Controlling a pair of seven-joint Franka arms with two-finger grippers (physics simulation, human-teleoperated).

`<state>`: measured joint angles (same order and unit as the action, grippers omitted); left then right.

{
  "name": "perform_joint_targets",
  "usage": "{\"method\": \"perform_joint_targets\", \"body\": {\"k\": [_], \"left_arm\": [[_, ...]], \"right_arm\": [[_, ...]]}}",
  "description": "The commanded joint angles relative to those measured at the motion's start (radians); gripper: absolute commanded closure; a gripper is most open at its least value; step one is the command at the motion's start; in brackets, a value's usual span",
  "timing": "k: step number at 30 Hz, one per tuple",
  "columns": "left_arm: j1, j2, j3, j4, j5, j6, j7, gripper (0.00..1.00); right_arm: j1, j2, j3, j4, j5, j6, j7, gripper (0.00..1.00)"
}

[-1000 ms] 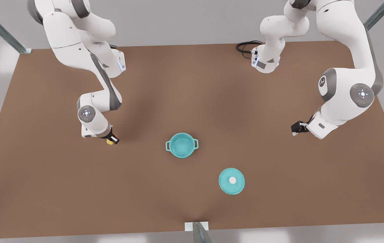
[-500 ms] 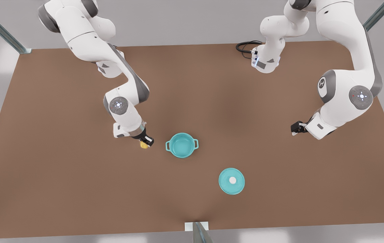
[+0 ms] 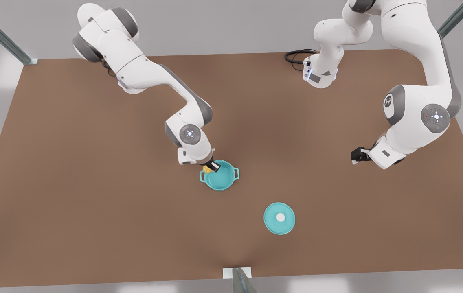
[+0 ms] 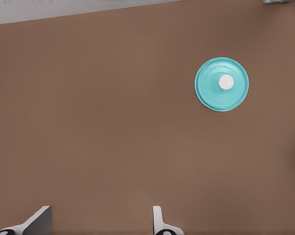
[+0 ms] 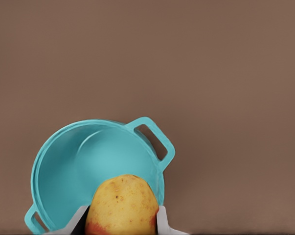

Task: Open the pot lid and put the potato into the pot

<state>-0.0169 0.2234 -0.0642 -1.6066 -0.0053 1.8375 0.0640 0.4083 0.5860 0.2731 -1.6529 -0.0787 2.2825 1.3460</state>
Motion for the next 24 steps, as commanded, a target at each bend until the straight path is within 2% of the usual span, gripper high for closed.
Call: {"method": "perform_joint_targets", "body": {"k": [1,11,12,15,16,17,19,21,23,24], "left_arm": [[0.000,-0.001,0.000,0.001,0.001,0.000,0.016,0.00],[-0.001,0.001,0.000,0.001,0.024,0.000,0.014,0.00],[-0.001,0.001,0.000,0.001,0.024,0.000,0.014,0.00],[-0.003,0.007,0.000,0.007,0.024,0.005,0.008,0.00],[-0.005,0.020,-0.002,0.053,0.014,0.005,0.010,0.00],[-0.008,0.033,-0.002,0.079,0.004,-0.003,0.007,0.00],[0.002,0.037,0.000,0.080,-0.005,-0.004,0.010,0.00],[0.002,0.037,0.000,0.080,-0.005,-0.004,0.008,0.00],[0.003,0.037,0.000,0.080,-0.005,-0.004,0.008,0.00],[0.002,0.037,0.000,0.080,-0.005,-0.004,0.008,0.00]], "right_arm": [[0.003,0.009,0.000,0.008,-0.004,-0.009,0.226,0.46],[0.014,0.089,-0.008,0.127,-0.039,-0.008,0.262,0.43],[0.012,0.089,-0.008,0.127,-0.070,-0.008,0.251,0.00],[0.009,0.089,-0.009,0.127,-0.089,-0.011,0.251,0.00],[0.007,0.084,-0.009,0.128,-0.093,-0.012,0.249,0.00],[-0.035,0.049,-0.011,0.127,-0.092,-0.107,0.167,0.00],[-0.244,-0.064,-0.008,0.122,-0.081,-0.360,-0.230,0.00],[-0.514,-0.196,-0.008,0.110,-0.082,-0.540,-0.819,0.00],[-0.681,-0.409,-0.009,-0.134,-0.079,-0.479,-1.140,0.00],[-0.758,-0.491,-0.009,-0.189,-0.052,-0.482,-1.281,0.00]]}}
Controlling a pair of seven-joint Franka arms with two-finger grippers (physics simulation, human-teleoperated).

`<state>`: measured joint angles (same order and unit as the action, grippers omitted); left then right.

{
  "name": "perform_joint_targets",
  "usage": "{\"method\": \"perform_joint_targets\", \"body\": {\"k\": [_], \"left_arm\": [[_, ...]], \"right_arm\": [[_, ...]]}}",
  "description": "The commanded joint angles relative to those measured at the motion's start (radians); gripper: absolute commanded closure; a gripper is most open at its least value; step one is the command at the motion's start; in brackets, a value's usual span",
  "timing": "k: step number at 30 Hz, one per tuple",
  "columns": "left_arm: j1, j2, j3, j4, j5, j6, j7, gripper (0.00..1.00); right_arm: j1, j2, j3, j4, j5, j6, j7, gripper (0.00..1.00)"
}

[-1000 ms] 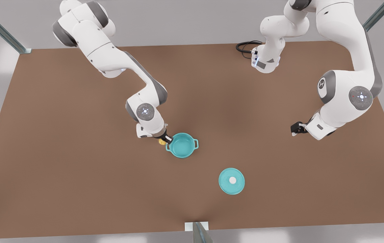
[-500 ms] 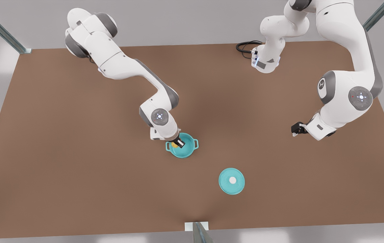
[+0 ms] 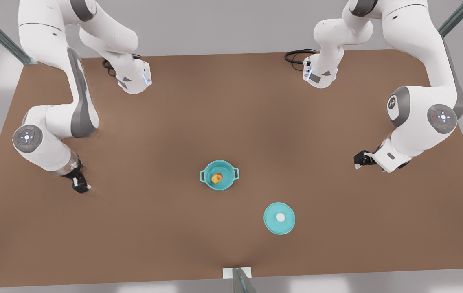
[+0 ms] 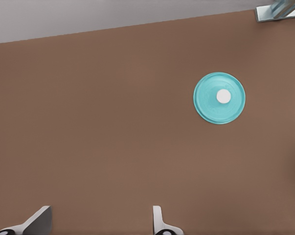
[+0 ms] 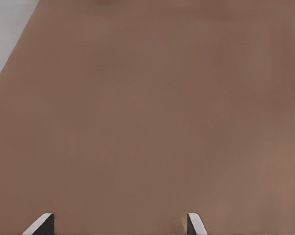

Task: Open the pot lid and put the potato into the pot

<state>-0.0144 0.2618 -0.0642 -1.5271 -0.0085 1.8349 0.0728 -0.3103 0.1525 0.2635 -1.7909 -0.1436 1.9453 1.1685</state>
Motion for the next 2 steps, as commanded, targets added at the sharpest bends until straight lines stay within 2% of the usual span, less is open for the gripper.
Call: {"method": "perform_joint_targets", "body": {"k": [1,2], "left_arm": [[-0.001,-0.001,0.000,0.001,-0.001,-0.002,-0.001,0.00],[-0.001,0.001,0.000,-0.001,-0.001,-0.002,-0.001,0.00]], "right_arm": [[-0.046,-0.096,0.002,-0.073,0.055,-0.148,-1.113,0.00],[-0.039,-0.093,0.005,-0.065,0.055,-0.149,-1.113,0.00]]}}
